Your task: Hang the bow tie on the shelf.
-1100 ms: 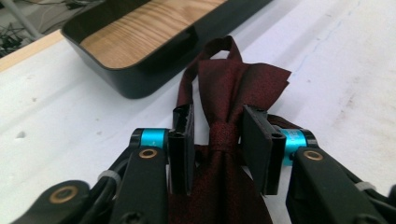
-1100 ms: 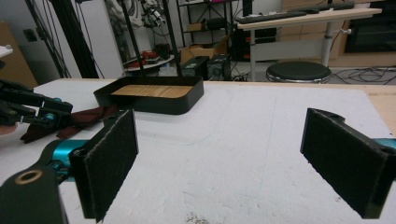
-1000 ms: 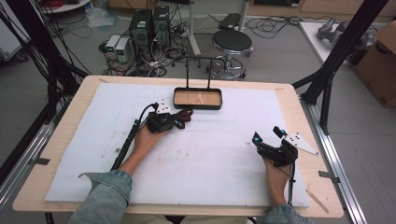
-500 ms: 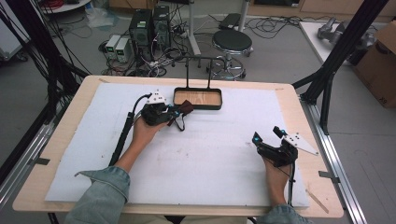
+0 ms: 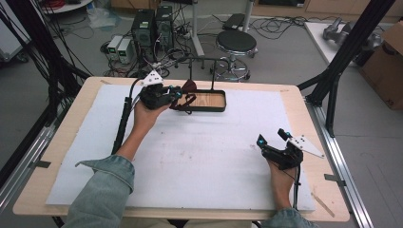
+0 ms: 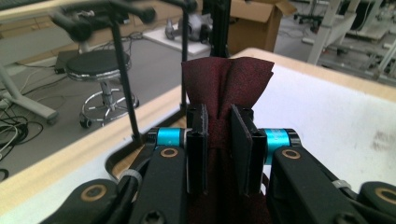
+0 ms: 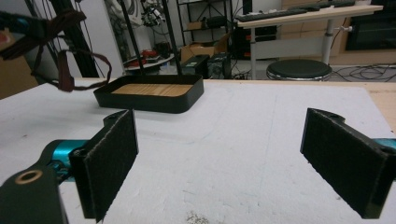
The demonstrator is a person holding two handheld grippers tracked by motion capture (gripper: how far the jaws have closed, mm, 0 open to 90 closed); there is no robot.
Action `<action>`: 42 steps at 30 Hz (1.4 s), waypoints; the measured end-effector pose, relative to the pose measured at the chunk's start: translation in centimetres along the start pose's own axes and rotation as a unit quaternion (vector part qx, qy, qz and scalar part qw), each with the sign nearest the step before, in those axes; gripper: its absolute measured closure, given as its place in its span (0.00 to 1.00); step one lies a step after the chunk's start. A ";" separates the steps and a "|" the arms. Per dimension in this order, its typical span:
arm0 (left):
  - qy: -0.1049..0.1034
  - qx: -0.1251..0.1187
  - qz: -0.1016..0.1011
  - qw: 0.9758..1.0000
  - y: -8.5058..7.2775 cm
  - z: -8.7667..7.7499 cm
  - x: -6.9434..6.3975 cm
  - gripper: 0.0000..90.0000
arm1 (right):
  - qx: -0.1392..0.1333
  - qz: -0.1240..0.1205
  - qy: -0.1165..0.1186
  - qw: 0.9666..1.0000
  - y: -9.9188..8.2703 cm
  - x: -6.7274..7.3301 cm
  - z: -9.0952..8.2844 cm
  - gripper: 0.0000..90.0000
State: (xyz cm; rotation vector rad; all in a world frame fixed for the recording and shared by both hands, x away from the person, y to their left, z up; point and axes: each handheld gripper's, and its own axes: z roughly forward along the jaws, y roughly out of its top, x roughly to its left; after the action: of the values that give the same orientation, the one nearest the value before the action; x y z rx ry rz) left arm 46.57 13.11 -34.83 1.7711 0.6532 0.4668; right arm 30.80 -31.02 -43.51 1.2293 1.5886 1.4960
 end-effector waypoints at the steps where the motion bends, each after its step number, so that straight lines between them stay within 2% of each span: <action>1: 0.000 0.000 0.000 1.000 0.0 0.0 0.0 0.85 | 0.000 0.000 0.000 1.000 0.0 0.0 0.0 0.12; 5: 0.005 -0.021 -0.009 1.000 1.3 -0.3 0.9 0.85 | 0.003 0.002 0.000 1.000 0.0 0.0 0.0 0.12; 10: 0.011 -0.029 -0.011 0.999 2.0 -0.4 1.5 0.85 | 0.001 0.003 0.001 1.000 0.0 0.0 0.0 0.12; 22: 0.004 -0.037 -0.008 0.999 2.9 -0.7 1.9 0.85 | 0.002 0.006 0.001 1.000 0.0 0.0 0.0 0.12; 29: 0.008 -0.041 -0.009 0.999 3.3 -0.7 2.3 0.85 | 0.002 0.007 0.001 1.000 0.0 -0.1 0.0 0.12; 42: 0.019 -0.054 -0.028 0.998 3.9 -0.1 3.8 0.85 | 0.003 0.008 0.000 1.000 0.0 -0.1 0.0 0.12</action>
State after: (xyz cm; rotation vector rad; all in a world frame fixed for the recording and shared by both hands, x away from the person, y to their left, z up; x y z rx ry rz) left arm 50.20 14.79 -31.08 1.6415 0.6902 0.4885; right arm 30.87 -31.11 -43.58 1.2475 1.5876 1.5031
